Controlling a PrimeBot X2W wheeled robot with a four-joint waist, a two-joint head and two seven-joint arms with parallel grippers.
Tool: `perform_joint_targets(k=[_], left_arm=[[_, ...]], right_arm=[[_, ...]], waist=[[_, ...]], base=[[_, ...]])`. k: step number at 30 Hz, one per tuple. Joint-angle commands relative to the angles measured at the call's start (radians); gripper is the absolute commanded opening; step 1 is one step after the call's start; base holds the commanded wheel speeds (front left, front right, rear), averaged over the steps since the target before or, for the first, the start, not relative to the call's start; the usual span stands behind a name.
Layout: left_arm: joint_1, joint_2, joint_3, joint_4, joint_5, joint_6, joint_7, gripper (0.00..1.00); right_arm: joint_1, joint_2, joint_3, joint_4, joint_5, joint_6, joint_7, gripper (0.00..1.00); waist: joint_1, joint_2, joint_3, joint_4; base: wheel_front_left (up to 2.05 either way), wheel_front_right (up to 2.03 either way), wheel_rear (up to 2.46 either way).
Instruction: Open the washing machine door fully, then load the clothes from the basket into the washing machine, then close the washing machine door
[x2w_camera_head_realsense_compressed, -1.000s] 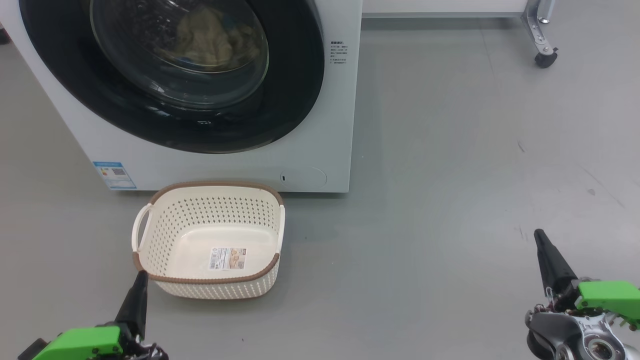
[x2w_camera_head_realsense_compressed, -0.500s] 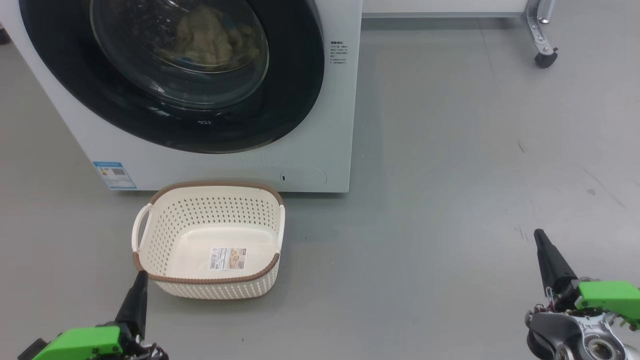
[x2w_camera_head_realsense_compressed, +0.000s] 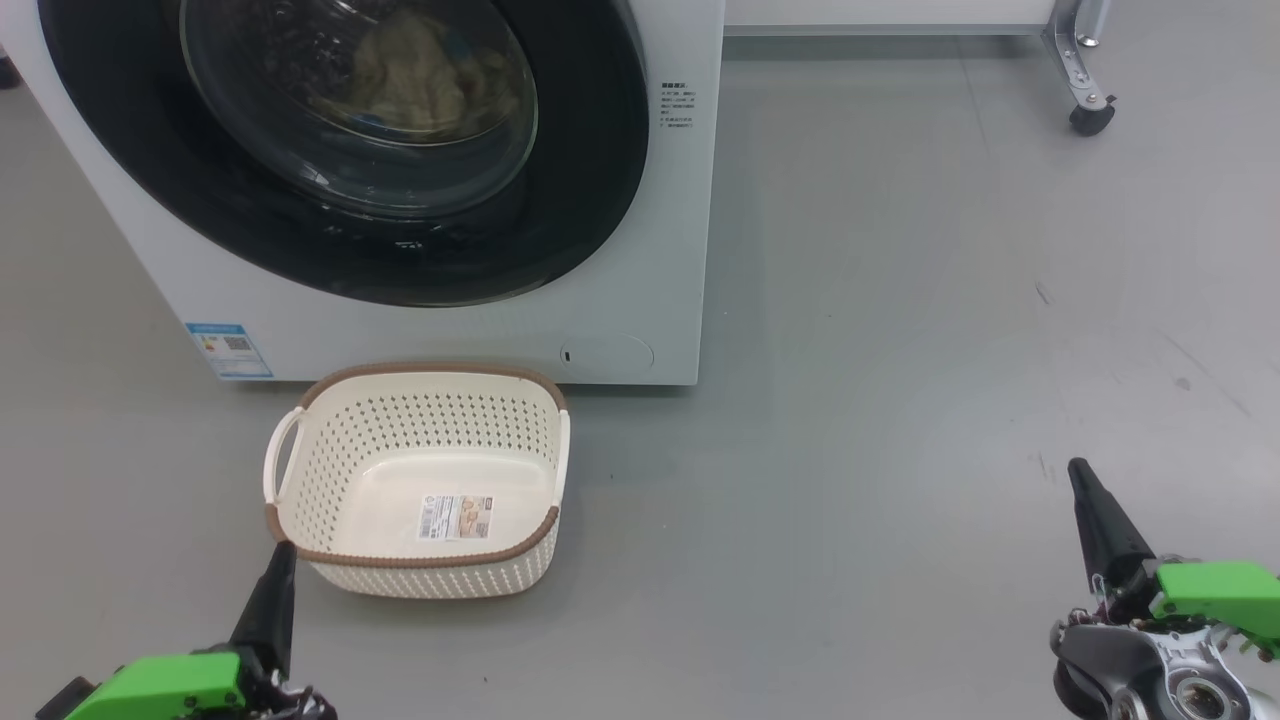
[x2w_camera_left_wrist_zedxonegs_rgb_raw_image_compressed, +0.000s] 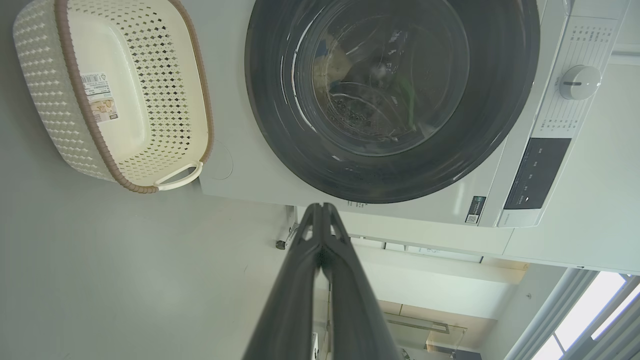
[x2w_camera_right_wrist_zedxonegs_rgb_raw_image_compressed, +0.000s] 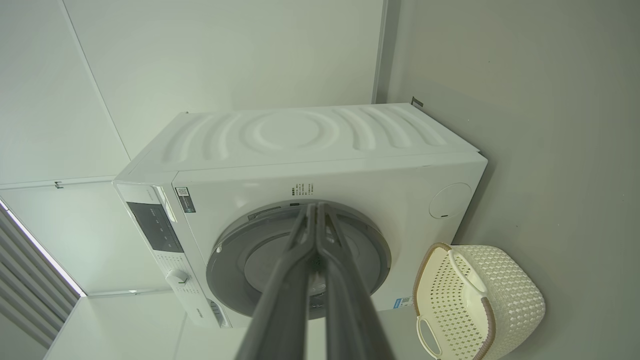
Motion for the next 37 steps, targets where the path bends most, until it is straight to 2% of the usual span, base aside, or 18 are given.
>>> perform_joint_targets(k=[1,37], left_arm=[[-0.050,0.010,0.036,-0.039,-0.005,-0.001,0.007,0.00],[-0.050,0.010,0.036,-0.039,-0.005,-0.001,0.007,0.00]], right_arm=[[-0.058,-0.023,0.022,-0.040,0.007,-0.002,0.006,0.00],[-0.058,-0.023,0.022,-0.040,0.007,-0.002,0.006,0.00]], waist=[[0.0000,0.0000,0.000,0.000],[0.0000,0.0000,0.000,0.000]], base=[[0.00,0.00,0.00],[0.00,0.00,0.00]])
